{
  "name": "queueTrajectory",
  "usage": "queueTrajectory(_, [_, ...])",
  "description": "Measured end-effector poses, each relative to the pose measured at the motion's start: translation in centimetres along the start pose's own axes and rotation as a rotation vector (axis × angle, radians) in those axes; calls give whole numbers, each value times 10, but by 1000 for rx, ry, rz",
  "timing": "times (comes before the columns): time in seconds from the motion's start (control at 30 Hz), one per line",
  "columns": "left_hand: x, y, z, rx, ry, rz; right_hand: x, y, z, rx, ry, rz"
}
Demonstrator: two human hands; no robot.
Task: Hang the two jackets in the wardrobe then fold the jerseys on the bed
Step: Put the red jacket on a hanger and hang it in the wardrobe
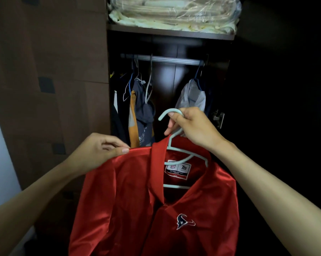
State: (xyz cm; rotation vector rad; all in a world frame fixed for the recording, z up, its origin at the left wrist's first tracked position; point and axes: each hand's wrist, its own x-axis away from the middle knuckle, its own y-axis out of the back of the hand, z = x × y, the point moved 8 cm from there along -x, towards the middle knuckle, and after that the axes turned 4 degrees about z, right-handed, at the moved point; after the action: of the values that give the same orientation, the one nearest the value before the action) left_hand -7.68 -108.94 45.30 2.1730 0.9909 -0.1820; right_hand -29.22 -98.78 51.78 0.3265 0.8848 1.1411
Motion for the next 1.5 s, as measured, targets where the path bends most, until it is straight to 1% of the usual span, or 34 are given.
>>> queueTrajectory(0.07, [3, 6, 1, -25, -20, -53, -2, 2, 2, 13, 13, -8])
queueTrajectory(0.2, [11, 33, 10, -221, -15, -203, -2, 9, -4, -44, -44, -22])
queueTrajectory(0.27, [17, 61, 20, -293, 12, -310, 0, 17, -13, -113, -85, -54])
queueTrajectory(0.3, [19, 73, 27, -320, 30, -335, 0, 21, -18, -165, -107, -69])
queueTrajectory(0.37, [20, 83, 41, -307, 70, -288, 0, 28, -25, -228, -146, -78])
queueTrajectory(0.43, [18, 73, 45, -253, 97, -167, -3, 27, -22, -223, -135, -72])
queueTrajectory(0.53, [10, 44, 32, -177, 74, -7, -14, 16, -7, -211, -72, -45])
queueTrajectory(0.6, [4, 24, 22, -219, 38, 107, -22, 9, 6, -173, -20, -26])
queueTrajectory(0.67, [-3, 14, 17, -300, 7, 155, -30, 12, 18, -162, 31, -51])
queueTrajectory(0.7, [-5, 14, 16, -287, 15, 155, -33, 17, 23, -163, 51, -79])
queueTrajectory(0.77, [-6, 20, 22, -238, 71, 176, -38, 32, 28, -148, 71, -136])
queueTrajectory(0.87, [-1, 24, 39, -224, 174, 282, -44, 42, 21, -74, 12, -123])
queueTrajectory(0.97, [-8, 15, 30, -212, 168, 223, -45, 33, 16, -65, -37, -88])
queueTrajectory(1.1, [-36, -11, -16, -163, 0, 86, -51, 13, 28, -58, -7, -35])
queueTrajectory(1.2, [-53, -14, -38, -32, -75, 56, -56, 17, 30, -109, 9, -62])
queueTrajectory(1.3, [-61, -14, -45, 75, -115, 57, -54, 26, 28, -221, -3, -105])
queueTrajectory(1.37, [-63, -14, -44, 120, -128, 69, -51, 26, 29, -223, -30, -98])
queueTrajectory(1.43, [-64, -8, -41, 167, -133, 65, -47, 23, 25, -197, -81, -32])
queueTrajectory(1.5, [-63, 3, -38, 190, -135, 57, -37, 15, 13, -153, -150, 132])
